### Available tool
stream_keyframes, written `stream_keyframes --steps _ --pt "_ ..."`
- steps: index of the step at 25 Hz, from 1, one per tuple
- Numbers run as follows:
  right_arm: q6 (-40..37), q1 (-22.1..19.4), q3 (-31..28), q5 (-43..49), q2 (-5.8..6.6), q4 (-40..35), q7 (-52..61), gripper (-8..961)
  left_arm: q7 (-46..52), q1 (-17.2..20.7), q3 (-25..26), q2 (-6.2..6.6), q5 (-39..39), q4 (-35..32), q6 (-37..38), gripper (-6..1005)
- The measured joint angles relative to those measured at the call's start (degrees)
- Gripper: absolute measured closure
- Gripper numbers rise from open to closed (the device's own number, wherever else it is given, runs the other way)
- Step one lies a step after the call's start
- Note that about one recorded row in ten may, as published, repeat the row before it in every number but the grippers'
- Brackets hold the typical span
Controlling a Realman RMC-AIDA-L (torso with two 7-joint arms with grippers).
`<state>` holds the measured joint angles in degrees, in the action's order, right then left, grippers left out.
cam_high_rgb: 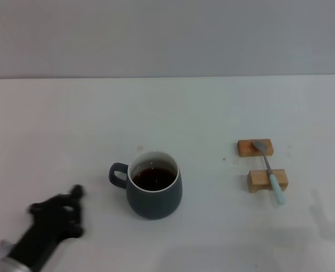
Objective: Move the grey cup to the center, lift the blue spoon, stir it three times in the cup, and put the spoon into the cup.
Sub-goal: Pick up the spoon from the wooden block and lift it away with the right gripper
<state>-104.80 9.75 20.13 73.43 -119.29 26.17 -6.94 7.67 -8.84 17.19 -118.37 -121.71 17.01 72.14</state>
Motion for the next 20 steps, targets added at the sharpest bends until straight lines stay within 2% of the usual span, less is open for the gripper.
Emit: stream_keyframes --steps 4,5,6,7,10,13,18,20 --pt "2.6 -0.1 -0.4 -0.1 -0.13 0.1 0.0 219 0.1 1.0 1.6 0.03 0.0 -0.3 0.6 996" --pt "4.1 -0.2 -0.4 -0.1 -0.21 0.4 0.0 219 0.2 1.9 3.1 0.06 0.0 -0.8 1.6 996" --pt "4.1 -0.2 -0.4 -0.1 -0.21 0.4 0.0 219 0.6 4.0 7.9 0.01 0.1 -1.6 3.6 996" --pt "5.0 -0.3 -0.3 0.0 -0.26 0.5 0.0 219 0.8 4.7 9.9 -0.06 0.3 -1.6 3.7 996" --pt "7.7 -0.4 -0.1 0.2 -0.32 0.7 0.0 219 1.0 5.4 12.4 -0.05 0.3 -2.0 3.7 996" --pt "8.2 -0.5 0.0 0.2 -0.35 0.8 0.0 220 1.1 5.3 12.5 0.00 0.3 -2.5 3.7 996" --pt "10.9 -0.2 0.1 0.2 -0.36 1.4 0.0 220 0.8 4.9 12.6 -0.05 0.3 -3.0 3.3 822" --pt "12.9 0.7 0.0 0.3 -0.46 1.6 0.0 219 0.6 4.8 12.8 -0.04 0.3 -3.1 3.2 563"
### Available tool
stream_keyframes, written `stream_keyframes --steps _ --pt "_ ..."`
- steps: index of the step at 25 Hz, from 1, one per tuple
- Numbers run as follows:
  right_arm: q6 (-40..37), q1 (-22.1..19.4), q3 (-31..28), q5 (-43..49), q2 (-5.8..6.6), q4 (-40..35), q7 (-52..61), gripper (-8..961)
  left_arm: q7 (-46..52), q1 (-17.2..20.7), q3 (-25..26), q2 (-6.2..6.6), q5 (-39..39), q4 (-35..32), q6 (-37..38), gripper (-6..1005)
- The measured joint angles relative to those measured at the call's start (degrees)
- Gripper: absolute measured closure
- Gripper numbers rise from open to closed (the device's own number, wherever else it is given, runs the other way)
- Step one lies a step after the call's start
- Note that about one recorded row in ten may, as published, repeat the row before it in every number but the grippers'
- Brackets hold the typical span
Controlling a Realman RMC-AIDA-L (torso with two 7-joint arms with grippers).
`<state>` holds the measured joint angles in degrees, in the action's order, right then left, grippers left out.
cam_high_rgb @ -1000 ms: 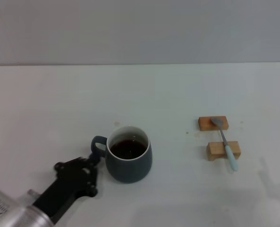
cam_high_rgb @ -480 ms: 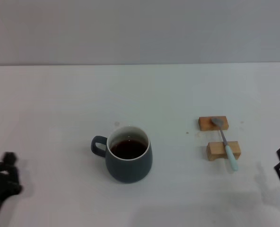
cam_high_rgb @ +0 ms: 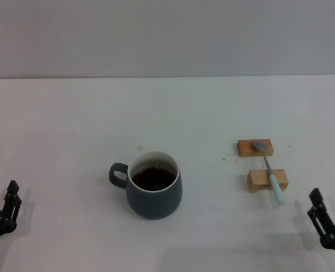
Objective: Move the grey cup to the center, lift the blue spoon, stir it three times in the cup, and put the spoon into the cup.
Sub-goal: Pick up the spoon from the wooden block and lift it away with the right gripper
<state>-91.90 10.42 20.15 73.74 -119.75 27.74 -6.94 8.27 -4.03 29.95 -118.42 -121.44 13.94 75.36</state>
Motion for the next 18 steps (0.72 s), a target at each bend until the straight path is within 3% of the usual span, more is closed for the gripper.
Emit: stream_keyframes --steps 5,18 --pt "1.9 1.2 -0.2 0.0 -0.01 0.5 0.0 218 0.0 -0.2 0.3 0.02 0.0 -0.5 0.0 327" --pt "4.7 1.8 -0.3 0.0 0.04 0.6 0.0 220 -0.1 -0.1 0.7 0.03 0.0 -0.5 0.4 149"
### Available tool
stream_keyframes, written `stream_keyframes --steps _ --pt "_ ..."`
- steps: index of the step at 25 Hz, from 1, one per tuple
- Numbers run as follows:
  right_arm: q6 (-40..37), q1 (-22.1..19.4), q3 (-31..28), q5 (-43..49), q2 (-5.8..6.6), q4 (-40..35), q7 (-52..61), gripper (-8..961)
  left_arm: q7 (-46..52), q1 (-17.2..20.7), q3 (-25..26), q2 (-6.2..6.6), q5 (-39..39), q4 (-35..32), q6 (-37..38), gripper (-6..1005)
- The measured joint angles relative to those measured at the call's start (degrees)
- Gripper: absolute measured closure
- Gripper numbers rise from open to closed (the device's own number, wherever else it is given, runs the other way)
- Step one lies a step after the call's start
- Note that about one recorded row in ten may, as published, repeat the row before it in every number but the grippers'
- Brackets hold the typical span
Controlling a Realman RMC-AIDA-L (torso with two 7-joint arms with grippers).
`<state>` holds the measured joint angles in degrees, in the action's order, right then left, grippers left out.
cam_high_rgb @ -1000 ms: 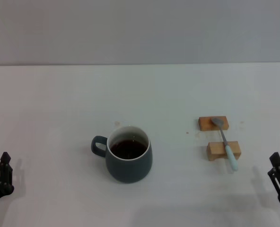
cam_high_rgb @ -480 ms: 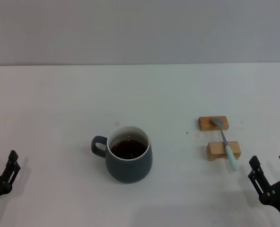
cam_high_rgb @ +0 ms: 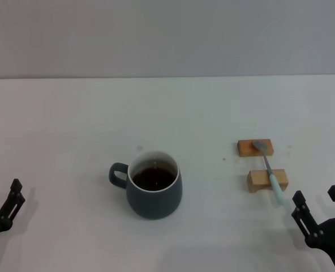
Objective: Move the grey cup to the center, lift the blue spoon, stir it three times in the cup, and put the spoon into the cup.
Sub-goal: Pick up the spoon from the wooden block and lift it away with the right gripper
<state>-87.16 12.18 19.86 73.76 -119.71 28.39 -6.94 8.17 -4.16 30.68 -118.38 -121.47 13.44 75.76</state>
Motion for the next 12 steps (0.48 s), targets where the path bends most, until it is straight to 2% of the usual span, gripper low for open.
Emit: stream_keyframes --steps 12 --pt "3.5 1.8 0.3 0.0 0.00 0.7 0.0 219 0.0 -0.2 -0.3 0.00 -0.2 0.0 -0.2 136"
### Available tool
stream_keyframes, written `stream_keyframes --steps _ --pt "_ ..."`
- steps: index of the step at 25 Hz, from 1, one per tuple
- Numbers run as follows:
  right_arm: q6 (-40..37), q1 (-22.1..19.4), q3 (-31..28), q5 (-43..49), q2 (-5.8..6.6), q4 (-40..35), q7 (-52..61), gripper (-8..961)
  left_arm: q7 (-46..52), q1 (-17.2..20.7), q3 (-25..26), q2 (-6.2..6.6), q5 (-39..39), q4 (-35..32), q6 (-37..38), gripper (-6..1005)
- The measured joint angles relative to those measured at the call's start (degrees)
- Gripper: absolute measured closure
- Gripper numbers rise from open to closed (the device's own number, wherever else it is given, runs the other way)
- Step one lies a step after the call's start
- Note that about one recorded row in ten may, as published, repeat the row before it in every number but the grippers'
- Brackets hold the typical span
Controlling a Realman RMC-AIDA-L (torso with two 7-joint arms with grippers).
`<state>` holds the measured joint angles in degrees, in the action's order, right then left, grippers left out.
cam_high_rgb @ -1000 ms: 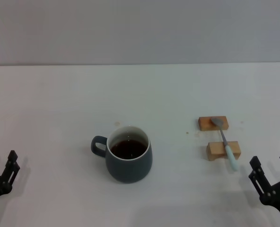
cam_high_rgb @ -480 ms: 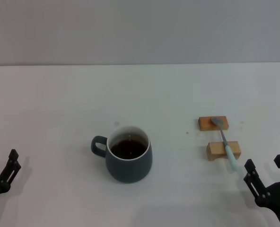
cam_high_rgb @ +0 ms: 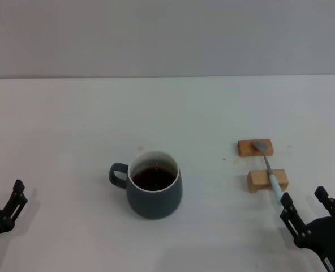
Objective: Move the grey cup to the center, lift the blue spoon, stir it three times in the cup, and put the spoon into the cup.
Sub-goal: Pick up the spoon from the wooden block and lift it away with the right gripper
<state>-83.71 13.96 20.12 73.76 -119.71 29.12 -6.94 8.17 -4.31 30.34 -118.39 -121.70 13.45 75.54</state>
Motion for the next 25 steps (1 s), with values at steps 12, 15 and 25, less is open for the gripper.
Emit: stream_keyframes --steps 12,15,25 --pt "1.9 1.2 0.0 0.1 0.00 0.6 0.0 218 0.0 -0.2 -0.1 0.00 -0.2 0.0 0.0 136" --pt "3.4 1.6 -0.4 0.1 0.00 0.6 0.0 218 0.0 -0.3 -0.1 0.00 -0.3 0.0 0.0 136" --pt "4.1 2.5 -0.4 0.1 0.09 0.6 0.0 218 0.0 -0.3 -0.1 0.00 -0.3 -0.1 -0.1 135"
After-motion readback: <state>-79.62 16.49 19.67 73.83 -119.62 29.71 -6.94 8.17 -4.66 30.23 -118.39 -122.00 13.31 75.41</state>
